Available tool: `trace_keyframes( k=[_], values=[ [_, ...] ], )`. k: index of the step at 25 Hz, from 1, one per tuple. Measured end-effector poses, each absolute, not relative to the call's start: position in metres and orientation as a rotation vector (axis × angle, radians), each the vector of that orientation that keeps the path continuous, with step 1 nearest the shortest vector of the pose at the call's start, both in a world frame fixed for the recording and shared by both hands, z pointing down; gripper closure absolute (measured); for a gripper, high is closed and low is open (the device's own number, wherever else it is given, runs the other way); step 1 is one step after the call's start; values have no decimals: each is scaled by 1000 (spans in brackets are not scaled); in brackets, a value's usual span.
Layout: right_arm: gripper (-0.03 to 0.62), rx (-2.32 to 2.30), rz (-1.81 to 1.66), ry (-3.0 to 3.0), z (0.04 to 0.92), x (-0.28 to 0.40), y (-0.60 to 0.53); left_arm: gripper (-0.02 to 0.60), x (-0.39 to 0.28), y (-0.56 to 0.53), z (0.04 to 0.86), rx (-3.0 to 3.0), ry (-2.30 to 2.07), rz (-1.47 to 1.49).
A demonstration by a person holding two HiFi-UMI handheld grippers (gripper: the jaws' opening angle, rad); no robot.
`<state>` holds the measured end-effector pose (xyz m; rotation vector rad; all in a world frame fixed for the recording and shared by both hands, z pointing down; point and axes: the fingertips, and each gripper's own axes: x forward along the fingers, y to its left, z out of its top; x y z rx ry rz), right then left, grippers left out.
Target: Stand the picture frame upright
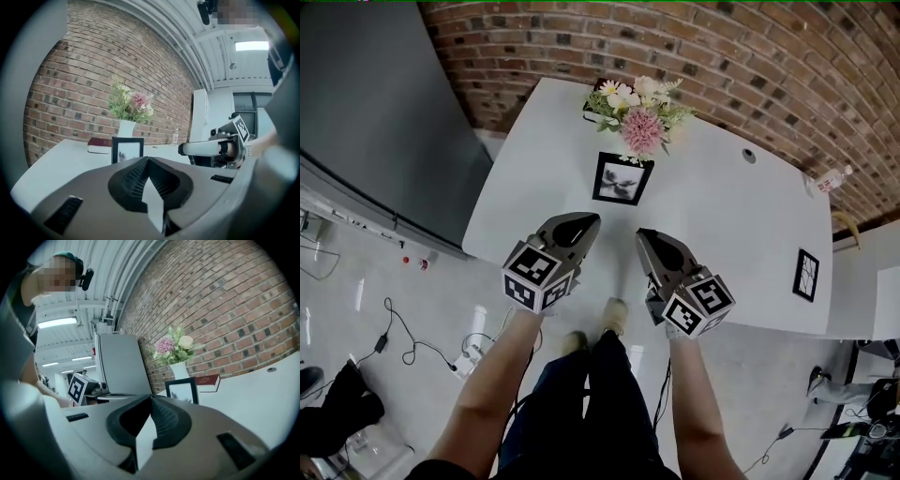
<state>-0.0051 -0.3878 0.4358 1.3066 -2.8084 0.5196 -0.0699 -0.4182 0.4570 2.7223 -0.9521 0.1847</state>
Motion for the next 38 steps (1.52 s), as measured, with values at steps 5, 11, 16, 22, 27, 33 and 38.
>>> trace_keyframes(
  k=[5,11,16,22,27,33,38],
  values=[
    [591,1317,515,-2814,424,-15,-366,580,-69,-394,452,2704,-905,171],
    [591,1331,523,-2831,403,-18,-346,580,-66,-372,434,2700,-862,147],
    [591,1344,525,-2839,392,-19,-334,580,-69,-357,424,2698,-846,137],
    [591,1348,521,-2835,387,-13,-325,580,-72,-350,417,2693,-875,132],
    [591,1337,471,-2826,383,-9,-315,580,-78,-341,410,2686,-936,117],
    [591,1316,409,-2816,373,-6,-303,581,-81,-326,396,2676,-1010,82],
    [591,1295,402,-2848,360,-9,-288,580,-88,-307,389,2649,-1059,63]
  ],
)
